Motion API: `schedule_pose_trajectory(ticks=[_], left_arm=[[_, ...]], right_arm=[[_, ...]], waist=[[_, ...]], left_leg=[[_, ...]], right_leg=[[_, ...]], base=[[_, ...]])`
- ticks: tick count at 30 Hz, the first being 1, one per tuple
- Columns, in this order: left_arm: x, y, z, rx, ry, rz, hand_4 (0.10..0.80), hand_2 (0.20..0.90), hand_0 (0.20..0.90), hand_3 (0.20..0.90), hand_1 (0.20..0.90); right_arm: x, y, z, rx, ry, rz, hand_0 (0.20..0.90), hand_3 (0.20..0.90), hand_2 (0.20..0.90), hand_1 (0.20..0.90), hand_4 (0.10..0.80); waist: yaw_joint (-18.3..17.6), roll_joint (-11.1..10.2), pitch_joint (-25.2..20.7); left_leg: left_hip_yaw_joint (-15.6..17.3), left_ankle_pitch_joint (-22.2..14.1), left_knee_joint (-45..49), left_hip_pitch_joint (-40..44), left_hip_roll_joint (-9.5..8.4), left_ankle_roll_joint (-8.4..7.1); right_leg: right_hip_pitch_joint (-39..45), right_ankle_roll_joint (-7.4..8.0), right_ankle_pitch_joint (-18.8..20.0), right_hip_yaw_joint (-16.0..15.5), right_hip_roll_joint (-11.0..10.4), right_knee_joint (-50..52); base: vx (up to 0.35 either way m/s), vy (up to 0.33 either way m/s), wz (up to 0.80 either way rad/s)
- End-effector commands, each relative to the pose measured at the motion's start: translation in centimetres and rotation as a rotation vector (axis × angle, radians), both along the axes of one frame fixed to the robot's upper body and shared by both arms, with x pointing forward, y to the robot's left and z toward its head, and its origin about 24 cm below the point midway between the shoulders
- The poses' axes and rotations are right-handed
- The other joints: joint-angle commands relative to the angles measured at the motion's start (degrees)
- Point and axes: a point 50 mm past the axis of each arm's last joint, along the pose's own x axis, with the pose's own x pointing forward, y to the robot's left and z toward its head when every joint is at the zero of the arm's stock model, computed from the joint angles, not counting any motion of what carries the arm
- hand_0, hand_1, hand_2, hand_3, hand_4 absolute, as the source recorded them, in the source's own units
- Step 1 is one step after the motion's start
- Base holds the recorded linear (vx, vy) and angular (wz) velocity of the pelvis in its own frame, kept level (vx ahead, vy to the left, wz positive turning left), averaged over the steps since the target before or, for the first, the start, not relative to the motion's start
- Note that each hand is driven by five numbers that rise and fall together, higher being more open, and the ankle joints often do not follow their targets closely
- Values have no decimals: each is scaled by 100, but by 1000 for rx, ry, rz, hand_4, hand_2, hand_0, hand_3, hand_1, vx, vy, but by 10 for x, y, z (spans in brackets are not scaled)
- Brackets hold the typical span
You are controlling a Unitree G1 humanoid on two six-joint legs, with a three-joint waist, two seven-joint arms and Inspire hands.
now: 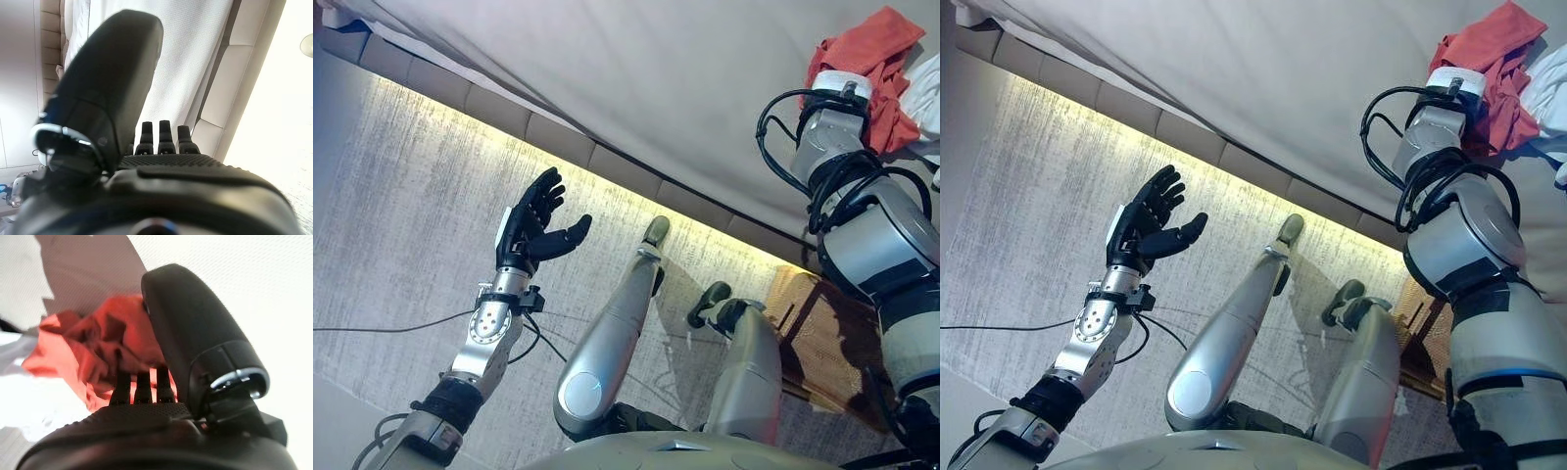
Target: Pick up the clothes from the bed and place them into the basket
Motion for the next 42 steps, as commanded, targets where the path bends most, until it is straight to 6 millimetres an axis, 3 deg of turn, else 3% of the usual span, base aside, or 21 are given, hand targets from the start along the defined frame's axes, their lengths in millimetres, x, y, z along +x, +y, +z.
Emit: schedule_pose_trajectory(ticks=[1, 7, 14, 20, 21, 26, 33, 42], left_arm=[[-7, -1, 34, -56, -192, -33, 800, 900, 900, 900, 900], [-7, 5, 37, -64, -206, -13, 800, 900, 900, 900, 900], [1, 0, 39, -69, -200, 8, 800, 900, 900, 900, 900], [5, -9, 34, -76, -184, 4, 800, 900, 900, 900, 900], [5, -11, 34, -75, -179, -2, 800, 900, 900, 900, 900], [4, -16, 19, -56, -123, -17, 800, 900, 900, 900, 900], [-4, -17, -20, -51, 48, -22, 800, 900, 900, 900, 900], [-6, -16, -45, 26, 192, -35, 800, 900, 900, 900, 900]], right_arm=[[-25, -52, 58, -217, -138, -155, 300, 200, 300, 300, 100], [-21, -47, 62, -206, -306, 32, 300, 200, 300, 300, 100], [-26, -39, 74, 134, -726, 260, 300, 200, 300, 300, 100], [-36, -37, 102, 392, -960, 389, 300, 200, 300, 300, 100], [-38, -38, 105, 434, -986, 407, 300, 200, 300, 300, 100], [-44, -43, 113, 532, -1013, 460, 300, 200, 300, 300, 100], [-57, -47, 131, 549, -1041, 503, 300, 200, 300, 300, 100], [-78, -60, 159, 475, -1081, 500, 300, 200, 300, 300, 100]], waist=[[-74, 411, -184], [-218, 246, -184], [-510, -10, -189], [-630, -221, -650], [-668, -267, -755], [-816, -464, -1163], [-1145, -725, -1955], [-1643, -767, -2522]], left_leg=[[139, -1329, 1221, 220, 27, 626], [191, -1298, 895, 722, 111, 582], [266, -1253, 208, 1768, 266, 520], [217, -1221, -505, 2564, 408, 439], [222, -1058, -691, 2651, 425, 433], [282, -978, -1302, 3350, 577, 351], [522, -788, -2238, 4317, 772, 249], [860, -516, -3236, 4956, 994, 147]], right_leg=[[203, -281, 325, -466, 360, -95], [734, -248, 411, -468, 415, -478], [1766, -156, 545, -400, 456, -1243], [2654, -106, 688, -447, 542, -2194], [2792, -142, 850, -509, 562, -2465], [3495, -104, 968, -471, 692, -3195], [4337, 54, 1242, -273, 894, -4217], [4622, 303, 1729, 262, 1005, -5054]], base=[[-16, 11, -6], [-17, 12, -10], [5, 28, -23], [19, -6, -14], [-4, -15, -24], [74, -21, -3], [118, -23, -13], [23, -19, -22]])
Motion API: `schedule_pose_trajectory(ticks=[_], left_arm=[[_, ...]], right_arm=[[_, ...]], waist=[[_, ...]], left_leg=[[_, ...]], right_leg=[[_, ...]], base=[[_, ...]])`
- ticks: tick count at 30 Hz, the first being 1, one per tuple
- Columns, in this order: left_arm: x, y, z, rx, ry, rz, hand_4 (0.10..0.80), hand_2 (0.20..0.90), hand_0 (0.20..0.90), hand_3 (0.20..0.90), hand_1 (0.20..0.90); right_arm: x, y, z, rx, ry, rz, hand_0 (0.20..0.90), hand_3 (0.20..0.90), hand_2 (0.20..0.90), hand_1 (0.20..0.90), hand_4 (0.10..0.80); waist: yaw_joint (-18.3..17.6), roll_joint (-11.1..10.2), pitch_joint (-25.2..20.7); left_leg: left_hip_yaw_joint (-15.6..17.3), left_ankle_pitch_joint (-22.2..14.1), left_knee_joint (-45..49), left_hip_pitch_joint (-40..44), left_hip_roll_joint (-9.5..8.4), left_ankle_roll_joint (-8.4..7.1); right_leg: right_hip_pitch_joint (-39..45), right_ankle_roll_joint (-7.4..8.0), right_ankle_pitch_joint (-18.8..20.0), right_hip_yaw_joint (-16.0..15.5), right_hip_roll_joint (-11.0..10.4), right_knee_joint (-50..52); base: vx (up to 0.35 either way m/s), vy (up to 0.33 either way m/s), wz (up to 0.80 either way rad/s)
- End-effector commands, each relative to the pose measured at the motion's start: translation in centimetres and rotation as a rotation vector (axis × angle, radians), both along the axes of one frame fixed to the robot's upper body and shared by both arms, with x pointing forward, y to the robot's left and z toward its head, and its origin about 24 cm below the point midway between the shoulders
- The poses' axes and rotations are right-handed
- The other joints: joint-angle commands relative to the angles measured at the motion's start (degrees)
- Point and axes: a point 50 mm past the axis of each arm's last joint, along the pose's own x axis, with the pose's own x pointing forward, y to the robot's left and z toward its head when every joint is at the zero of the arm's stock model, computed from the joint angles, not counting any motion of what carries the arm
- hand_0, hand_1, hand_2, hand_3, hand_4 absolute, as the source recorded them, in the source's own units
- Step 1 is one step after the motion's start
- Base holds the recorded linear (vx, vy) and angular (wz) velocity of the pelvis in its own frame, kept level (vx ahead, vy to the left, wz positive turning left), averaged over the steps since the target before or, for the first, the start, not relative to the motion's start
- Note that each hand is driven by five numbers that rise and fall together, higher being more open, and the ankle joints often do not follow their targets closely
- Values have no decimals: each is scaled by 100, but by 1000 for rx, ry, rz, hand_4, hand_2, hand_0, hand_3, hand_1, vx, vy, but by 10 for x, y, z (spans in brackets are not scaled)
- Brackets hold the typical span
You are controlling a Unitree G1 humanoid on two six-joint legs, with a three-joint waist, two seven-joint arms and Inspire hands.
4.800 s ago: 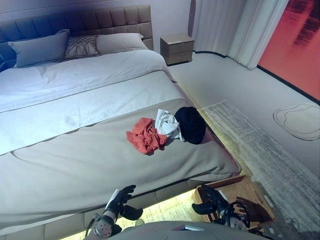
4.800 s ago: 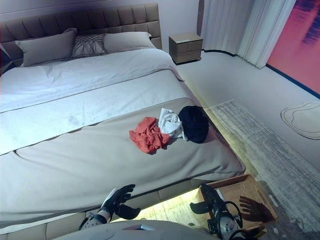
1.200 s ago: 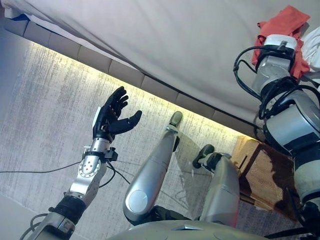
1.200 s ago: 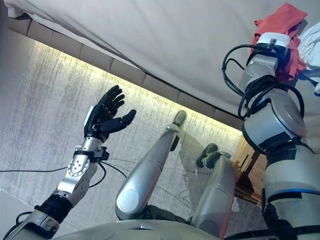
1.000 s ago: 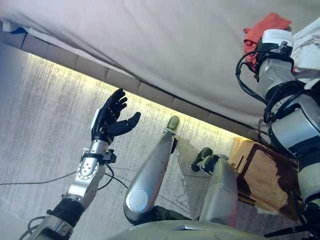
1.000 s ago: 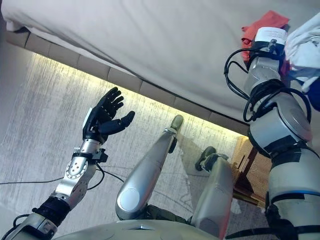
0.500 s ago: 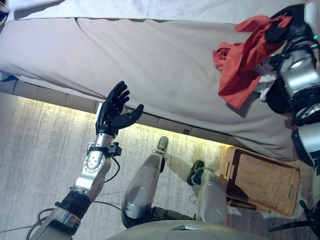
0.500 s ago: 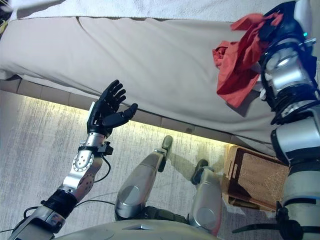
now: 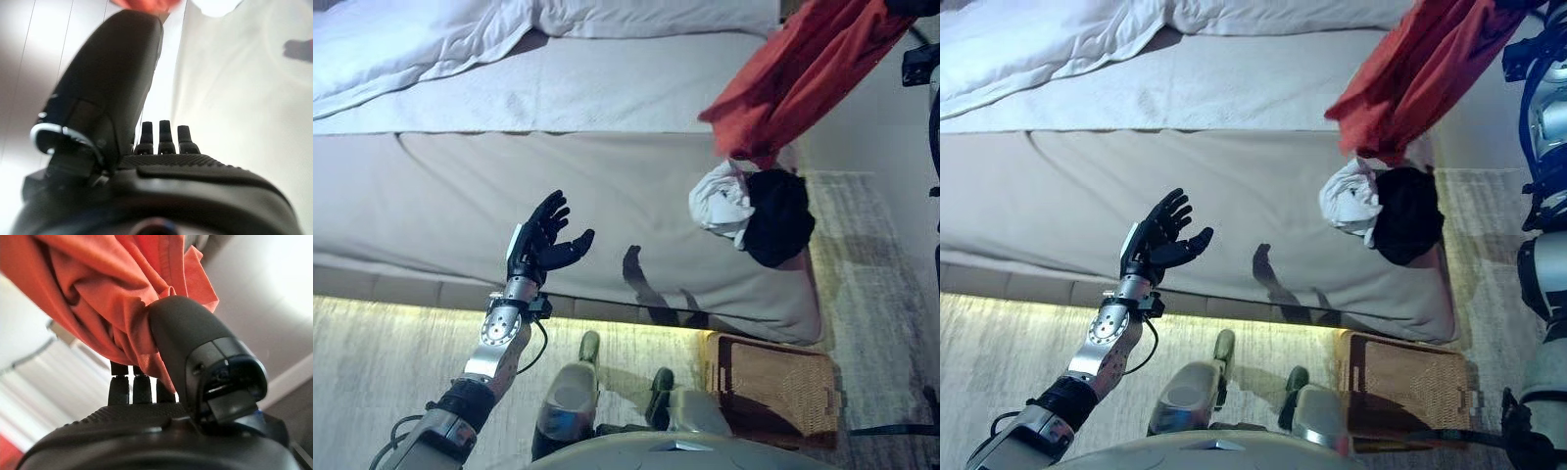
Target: Pick up the clothes from the bed and place them into the basket
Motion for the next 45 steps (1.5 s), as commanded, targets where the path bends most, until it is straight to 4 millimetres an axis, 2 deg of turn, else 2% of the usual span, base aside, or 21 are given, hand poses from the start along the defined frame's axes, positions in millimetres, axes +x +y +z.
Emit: schedule_pose_trajectory(ticks=[1, 5, 10, 16, 19, 21, 23, 27, 30, 35, 40, 45], left_arm=[[-13, -10, -14, 43, 21, -58, 800, 900, 900, 900, 900], [-11, -7, -20, 63, 60, -47, 800, 900, 900, 900, 900], [-13, -6, -24, 78, 72, -56, 800, 900, 900, 900, 900], [-8, -5, -25, 107, 73, -40, 800, 900, 900, 900, 900], [-2, -4, -23, 122, 70, -30, 800, 900, 900, 900, 900], [2, -5, -23, 131, 75, -18, 800, 900, 900, 900, 900], [6, -5, -24, 136, 90, -12, 800, 900, 900, 900, 900], [14, -7, -24, 148, 106, -15, 800, 900, 900, 900, 900], [20, -14, -21, 155, 110, -19, 800, 900, 900, 900, 900], [23, -25, -22, 168, 119, -44, 800, 900, 900, 900, 900], [20, -27, -24, 163, 132, -55, 800, 900, 900, 900, 900], [17, -26, -28, 156, 143, -58, 800, 900, 900, 900, 900]], right_arm=[[-26, -1, 44, -129, -147, -18, 300, 200, 300, 300, 100], [-45, -14, 64, -140, -190, -68, 300, 200, 300, 300, 100], [-62, -22, 79, -141, -238, -123, 300, 200, 300, 300, 100], [-64, -28, 72, -125, -192, -130, 300, 200, 300, 300, 100], [-57, -34, 49, -87, -111, -90, 300, 200, 300, 300, 100], [-46, -37, 11, -44, 2, -24, 300, 200, 300, 300, 100], [-40, -42, -21, 9, 75, 28, 300, 200, 300, 300, 100], [-34, -47, -99, 119, 231, 89, 300, 200, 300, 300, 100], [-32, -44, -142, 172, 311, 105, 300, 200, 300, 300, 100], [-30, -42, -175, 225, 386, 104, 300, 200, 300, 300, 100], [-29, -40, -189, 250, 423, 109, 300, 200, 300, 300, 100], [-27, -26, -211, 262, 462, 131, 300, 200, 300, 300, 100]], waist=[[-408, 15, -1584], [-660, 39, -1753], [-886, 38, -1839], [-1153, 37, -1841], [-1327, 52, -1805], [-1525, 75, -1759], [-1644, 85, -1719], [-1841, 106, -1679], [-1927, 132, -1610], [-1983, 205, -1473], [-1998, 305, -1404], [-2050, 386, -1380]], left_leg=[[160, -859, 117, -7, 226, -172], [270, -767, -243, 150, 270, -224], [406, -764, -391, 244, 283, -254], [683, -836, -396, 333, 331, -252], [822, -897, -347, 363, 353, -231], [953, -936, -304, 417, 376, -194], [1027, -962, -308, 483, 382, -170], [1224, -1021, -320, 618, 390, -121], [1362, -1085, -201, 584, 415, -106], [1534, -1153, -75, 495, 413, -85], [1592, -1191, -24, 453, 388, -101], [1657, -1229, 22, 450, 379, -110]], right_leg=[[-351, -126, 198, 245, 176, -204], [-323, -59, 325, 485, 254, -461], [-324, -4, 440, 701, 287, -654], [-385, 50, 534, 971, 318, -748], [-454, 58, 516, 1153, 364, -669], [-491, 54, 513, 1327, 410, -616], [-480, 58, 528, 1430, 434, -608], [-491, 88, 561, 1615, 469, -584], [-629, 105, 585, 1689, 473, -491], [-787, 113, 613, 1708, 473, -441], [-852, 125, 635, 1696, 445, -453], [-923, 131, 660, 1705, 438, -449]], base=[[12, -22, -38], [8, -24, -33], [-10, -18, -25], [-48, -2, -26], [-68, 30, -32], [-69, 49, -32], [-26, 38, -26], [7, 4, -29], [-26, -38, -29], [-28, -40, -25], [4, -27, -12], [20, -18, -10]])
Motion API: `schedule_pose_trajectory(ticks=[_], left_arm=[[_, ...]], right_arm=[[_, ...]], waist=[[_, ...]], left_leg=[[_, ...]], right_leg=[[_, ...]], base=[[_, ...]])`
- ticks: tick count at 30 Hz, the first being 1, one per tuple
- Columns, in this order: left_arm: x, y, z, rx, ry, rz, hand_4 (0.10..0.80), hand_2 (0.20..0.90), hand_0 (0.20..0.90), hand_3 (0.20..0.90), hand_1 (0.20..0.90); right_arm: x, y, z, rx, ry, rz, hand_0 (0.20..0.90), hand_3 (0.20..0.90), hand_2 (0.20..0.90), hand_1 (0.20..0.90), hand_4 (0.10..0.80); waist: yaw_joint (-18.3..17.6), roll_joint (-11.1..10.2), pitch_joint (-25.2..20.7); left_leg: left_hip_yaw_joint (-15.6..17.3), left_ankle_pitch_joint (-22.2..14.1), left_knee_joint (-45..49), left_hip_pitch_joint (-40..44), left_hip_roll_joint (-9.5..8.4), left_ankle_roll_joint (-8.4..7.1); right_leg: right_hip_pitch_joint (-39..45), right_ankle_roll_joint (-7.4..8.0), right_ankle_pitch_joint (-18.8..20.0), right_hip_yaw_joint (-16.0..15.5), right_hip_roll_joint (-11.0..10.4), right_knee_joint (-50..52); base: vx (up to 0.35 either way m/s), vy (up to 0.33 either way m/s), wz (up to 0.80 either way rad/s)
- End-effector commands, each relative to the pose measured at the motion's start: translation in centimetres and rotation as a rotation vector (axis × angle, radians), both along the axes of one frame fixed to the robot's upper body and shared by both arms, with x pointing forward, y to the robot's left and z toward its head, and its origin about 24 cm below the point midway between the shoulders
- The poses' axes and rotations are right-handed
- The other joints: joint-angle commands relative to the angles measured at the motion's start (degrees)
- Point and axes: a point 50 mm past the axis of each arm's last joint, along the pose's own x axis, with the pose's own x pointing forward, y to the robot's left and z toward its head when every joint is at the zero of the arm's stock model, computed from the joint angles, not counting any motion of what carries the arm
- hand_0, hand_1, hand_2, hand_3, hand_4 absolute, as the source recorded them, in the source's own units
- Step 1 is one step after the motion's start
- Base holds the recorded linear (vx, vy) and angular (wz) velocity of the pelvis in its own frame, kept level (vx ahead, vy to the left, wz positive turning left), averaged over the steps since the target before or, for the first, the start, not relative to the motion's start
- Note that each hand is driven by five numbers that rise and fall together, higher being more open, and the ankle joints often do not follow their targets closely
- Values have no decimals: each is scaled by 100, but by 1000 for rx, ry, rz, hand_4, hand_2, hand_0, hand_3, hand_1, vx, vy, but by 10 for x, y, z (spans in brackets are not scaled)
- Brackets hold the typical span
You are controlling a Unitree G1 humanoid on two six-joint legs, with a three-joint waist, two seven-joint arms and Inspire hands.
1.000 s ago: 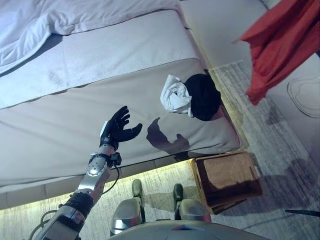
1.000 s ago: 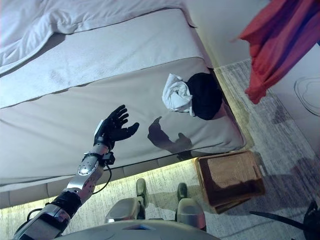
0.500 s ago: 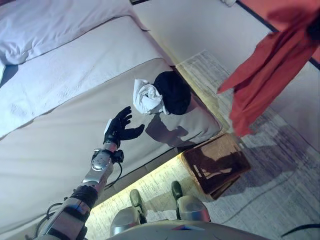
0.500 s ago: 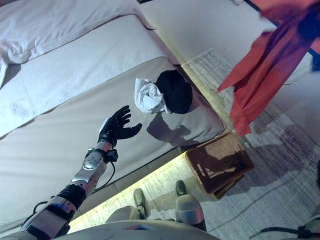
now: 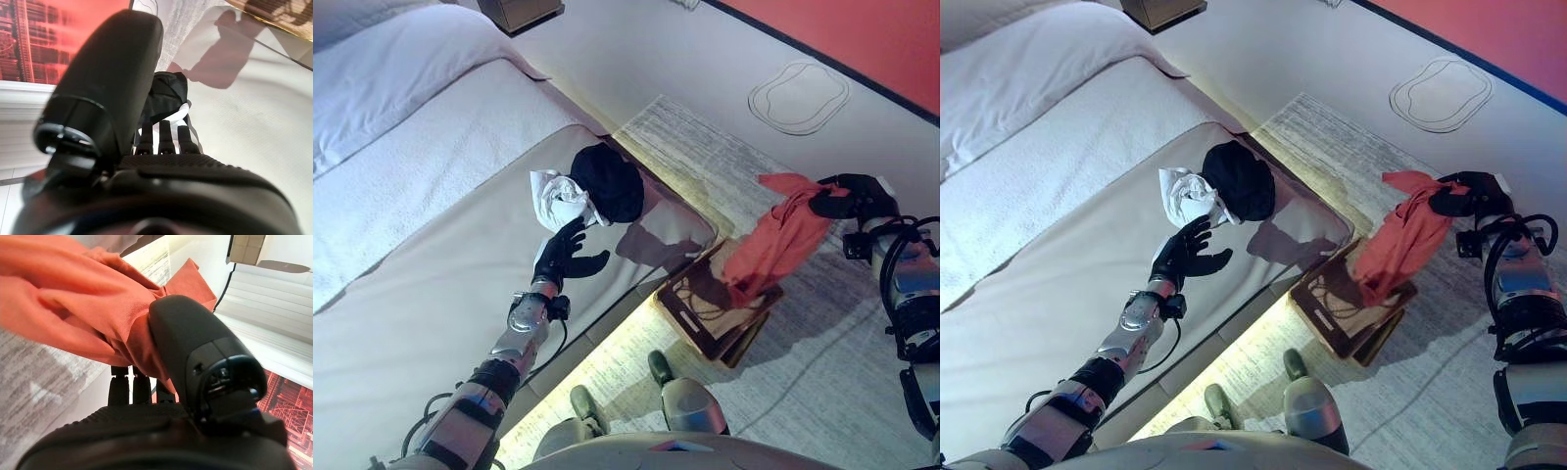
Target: Pick up the clothes from the bed and place them into the basket
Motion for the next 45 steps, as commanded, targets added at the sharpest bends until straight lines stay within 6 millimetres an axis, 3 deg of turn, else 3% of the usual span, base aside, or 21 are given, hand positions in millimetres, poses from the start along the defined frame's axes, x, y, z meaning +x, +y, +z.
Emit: schedule_pose_trajectory(ticks=[1, 6, 14, 26, 28, 29, 37, 43, 45], left_arm=[[2, -3, 6, 27, -73, -41, 800, 900, 900, 900, 900], [2, -6, 5, 19, -76, -58, 800, 900, 900, 900, 900], [1, -13, 2, 17, -73, -83, 800, 900, 900, 900, 900], [3, -15, 3, 26, -76, -90, 800, 900, 900, 900, 900], [4, -16, 3, 30, -78, -104, 800, 900, 900, 900, 900], [4, -16, 3, 32, -79, -109, 800, 900, 900, 900, 900], [6, -18, 6, 36, -90, -132, 800, 900, 900, 900, 900], [6, -16, 8, 34, -95, -117, 800, 900, 900, 900, 900], [6, -14, 9, 29, -98, -109, 800, 900, 900, 900, 900]], right_arm=[[14, 15, 30, -78, -175, 59, 300, 200, 300, 300, 100], [15, 32, 9, -71, -118, 105, 300, 200, 300, 300, 100], [15, 42, -20, -24, -19, 134, 300, 200, 300, 300, 100], [-18, 37, -94, 69, 189, 66, 300, 200, 300, 300, 100], [-26, 34, -106, 82, 237, 43, 813, 798, 813, 813, 698], [-29, 33, -109, 80, 249, 34, 900, 900, 900, 900, 800], [-43, 23, -122, 68, 302, -31, 900, 900, 900, 900, 800], [-40, 20, -114, 5, 296, -47, 900, 900, 900, 900, 800], [-30, 21, -102, -20, 258, -45, 900, 900, 900, 900, 800]], waist=[[150, -135, -735], [123, -95, -724], [173, -65, -725], [337, -45, -707], [370, -46, -709], [379, -47, -707], [455, -47, -689], [479, -75, -674], [495, -87, -651]], left_leg=[[-155, -1147, 655, -20, 59, 15], [-108, -1174, 648, 10, 54, 20], [-91, -1200, 694, 20, 65, 18], [-238, -1116, 577, 29, 79, 21], [-262, -1105, 565, 29, 76, 22], [-271, -1102, 560, 30, 74, 23], [-377, -1085, 546, 43, 62, 41], [-439, -1075, 543, 42, 53, 43], [-494, -1070, 539, 44, 50, 43]], right_leg=[[-551, 43, -216, -299, 32, 537], [-580, 58, -199, -279, 31, 536], [-581, 59, -202, -313, 20, 545], [-549, 76, -199, -444, 1, 521], [-536, 77, -198, -460, -2, 513], [-529, 78, -195, -461, -4, 509], [-501, 86, -184, -492, -12, 519], [-474, 84, -179, -491, -14, 509], [-461, 68, -192, -506, -19, 521]], base=[[0, 0, 0], [0, 0, 0], [1, -3, 0], [-1, -1, 1], [-11, -13, 11], [-7, -12, 13], [2, -7, 6], [6, -1, 1], [22, -9, 6]])
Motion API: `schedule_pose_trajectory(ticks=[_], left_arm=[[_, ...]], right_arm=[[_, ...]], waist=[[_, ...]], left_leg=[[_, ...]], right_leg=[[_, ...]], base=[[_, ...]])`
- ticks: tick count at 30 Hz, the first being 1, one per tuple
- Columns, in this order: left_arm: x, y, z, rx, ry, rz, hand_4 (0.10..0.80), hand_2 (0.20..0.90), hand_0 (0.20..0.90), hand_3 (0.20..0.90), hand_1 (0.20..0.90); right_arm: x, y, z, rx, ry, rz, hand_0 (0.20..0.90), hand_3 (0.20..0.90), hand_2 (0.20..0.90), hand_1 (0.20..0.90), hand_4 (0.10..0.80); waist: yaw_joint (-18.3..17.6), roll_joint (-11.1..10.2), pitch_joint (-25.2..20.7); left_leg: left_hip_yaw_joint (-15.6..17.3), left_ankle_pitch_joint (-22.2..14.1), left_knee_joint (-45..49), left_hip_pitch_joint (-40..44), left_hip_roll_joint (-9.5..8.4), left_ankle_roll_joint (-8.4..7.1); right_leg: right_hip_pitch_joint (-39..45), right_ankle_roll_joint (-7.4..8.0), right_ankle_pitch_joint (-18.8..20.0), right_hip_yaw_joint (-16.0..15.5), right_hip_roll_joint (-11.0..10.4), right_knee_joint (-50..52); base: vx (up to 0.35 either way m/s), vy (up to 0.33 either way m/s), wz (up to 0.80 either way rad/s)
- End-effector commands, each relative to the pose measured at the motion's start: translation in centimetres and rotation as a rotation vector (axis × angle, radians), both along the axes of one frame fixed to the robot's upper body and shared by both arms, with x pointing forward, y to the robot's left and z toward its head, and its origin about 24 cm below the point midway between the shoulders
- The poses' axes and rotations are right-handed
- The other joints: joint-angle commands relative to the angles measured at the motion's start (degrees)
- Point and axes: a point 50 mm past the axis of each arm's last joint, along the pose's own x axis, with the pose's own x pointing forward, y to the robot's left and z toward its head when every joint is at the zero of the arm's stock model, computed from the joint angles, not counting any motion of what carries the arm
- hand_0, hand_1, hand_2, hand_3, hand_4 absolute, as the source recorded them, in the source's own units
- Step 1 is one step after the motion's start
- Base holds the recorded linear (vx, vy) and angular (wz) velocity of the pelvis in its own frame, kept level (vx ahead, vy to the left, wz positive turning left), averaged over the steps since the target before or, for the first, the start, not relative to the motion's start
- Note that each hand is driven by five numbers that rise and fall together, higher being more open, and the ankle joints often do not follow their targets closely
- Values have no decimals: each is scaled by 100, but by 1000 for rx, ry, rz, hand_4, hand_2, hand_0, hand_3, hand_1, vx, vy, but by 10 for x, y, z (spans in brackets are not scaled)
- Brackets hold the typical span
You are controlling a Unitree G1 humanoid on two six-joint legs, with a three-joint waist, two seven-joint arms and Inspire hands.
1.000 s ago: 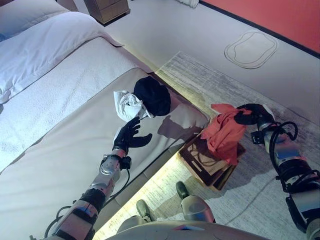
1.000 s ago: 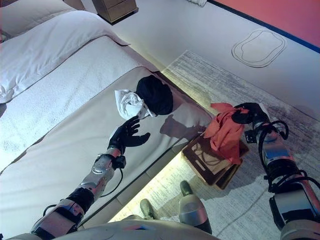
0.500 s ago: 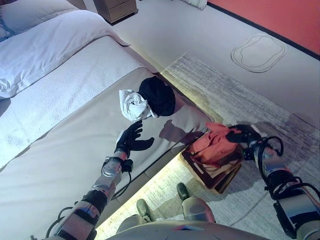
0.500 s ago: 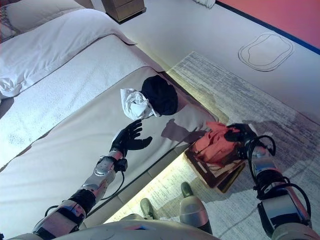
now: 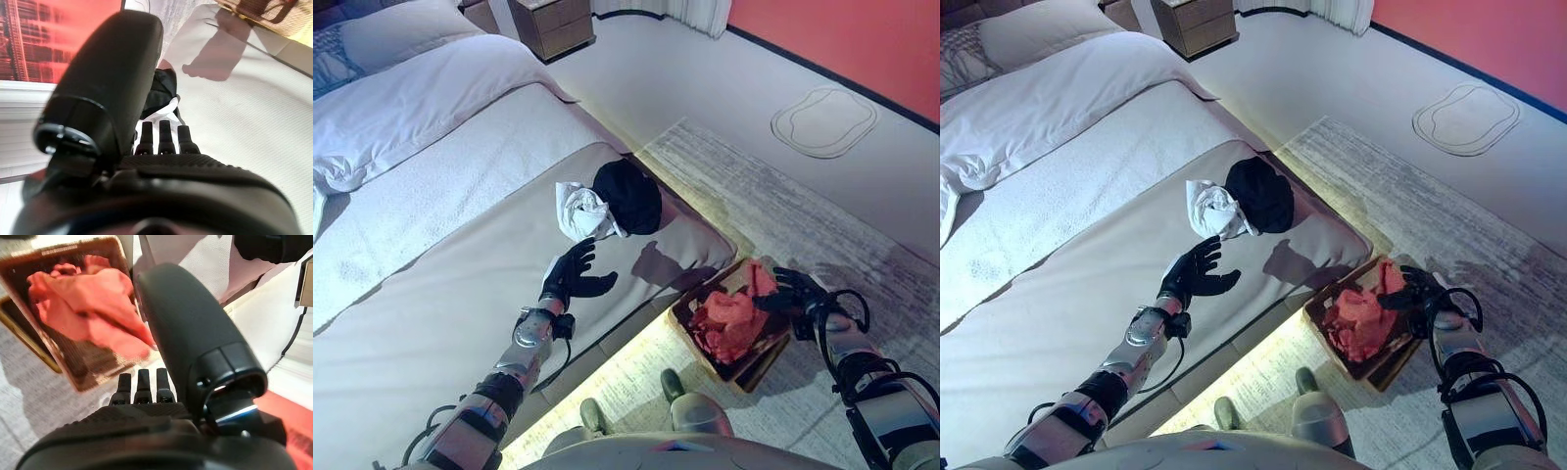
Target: Pick up the clothes from the bed and place them into the basket
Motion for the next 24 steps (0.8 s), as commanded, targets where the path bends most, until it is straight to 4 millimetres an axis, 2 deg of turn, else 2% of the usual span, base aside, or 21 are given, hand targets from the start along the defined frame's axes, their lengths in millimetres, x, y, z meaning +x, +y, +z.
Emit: schedule_pose_trajectory(ticks=[1, 3, 8, 9, 10, 11, 13, 16, 19, 23, 24], left_arm=[[20, -5, 28, 0, -172, -37, 800, 900, 900, 900, 900], [19, -5, 28, -4, -172, -32, 800, 900, 900, 900, 900], [18, -2, 32, -15, -203, 4, 800, 900, 900, 900, 900], [18, -2, 32, -15, -205, 6, 800, 900, 900, 900, 900], [18, -2, 34, -15, -222, 14, 800, 900, 900, 900, 900], [18, -1, 35, -15, -225, 16, 800, 900, 900, 900, 900], [17, 1, 37, -18, -239, 31, 800, 900, 900, 900, 900], [12, 5, 36, -17, -246, 37, 800, 900, 900, 900, 900], [9, 8, 37, -11, -260, 29, 800, 900, 900, 900, 900], [12, 8, 49, -10, -329, -9, 800, 900, 900, 900, 900], [14, 6, 54, -20, -353, -27, 800, 900, 900, 900, 900]], right_arm=[[32, -14, 51, -128, -193, -8, 900, 900, 900, 900, 800], [38, -12, 59, -155, -221, 9, 900, 900, 900, 900, 800], [61, 1, 102, -357, -354, 80, 900, 900, 900, 900, 800], [62, 2, 105, -372, -365, 85, 900, 900, 900, 900, 800], [72, 8, 127, -448, -435, 97, 900, 900, 900, 900, 800], [74, 10, 132, -468, -453, 103, 900, 900, 900, 900, 800], [84, 19, 159, -582, -538, 143, 900, 900, 900, 900, 800], [94, 25, 189, -691, -598, 193, 900, 900, 900, 900, 800], [99, 31, 209, -761, -637, 232, 900, 900, 900, 900, 800], [108, 39, 257, -919, -720, 276, 900, 900, 900, 900, 800], [112, 41, 274, -961, -743, 284, 900, 900, 900, 900, 800]], waist=[[271, -141, -320], [290, -147, -317], [382, -172, -275], [388, -174, -271], [458, -179, -249], [474, -181, -242], [584, -177, -221], [753, -170, -206], [879, -175, -161], [1145, -126, 158], [1254, -74, 312]], left_leg=[[-255, -1092, 560, 65, 57, 28], [-291, -1091, 563, 53, 47, 28], [-467, -1065, 574, 13, 20, 23], [-484, -1063, 575, 9, 18, 24], [-596, -1050, 580, -24, -5, 24], [-623, -1048, 580, -32, -11, 24], [-764, -1036, 607, -93, -43, 24], [-946, -1020, 702, -188, -68, 23], [-1094, -1041, 922, -343, -88, 15], [-1357, -1094, 1485, -850, -201, -29], [-1438, -1093, 1606, -1009, -255, -38]], right_leg=[[-556, 68, -199, -245, 42, 522], [-547, 61, -208, -255, 41, 523], [-509, 25, -269, -352, 21, 586], [-504, 23, -274, -362, 18, 591], [-482, -1, -310, -410, 11, 620], [-478, -7, -320, -425, 10, 627], [-456, -43, -394, -527, -6, 697], [-460, -98, -551, -725, -38, 906], [-524, -161, -704, -885, -63, 1156], [-776, -299, -873, -1213, -160, 1512], [-869, -348, -927, -1338, -198, 1629]], base=[[13, -9, 6], [10, -6, 6], [20, -8, 5], [28, -11, 10], [22, -8, 15], [26, -8, 33], [37, -1, 34], [69, -4, 17], [53, -12, 32], [-61, 26, 35], [-109, 54, 45]])
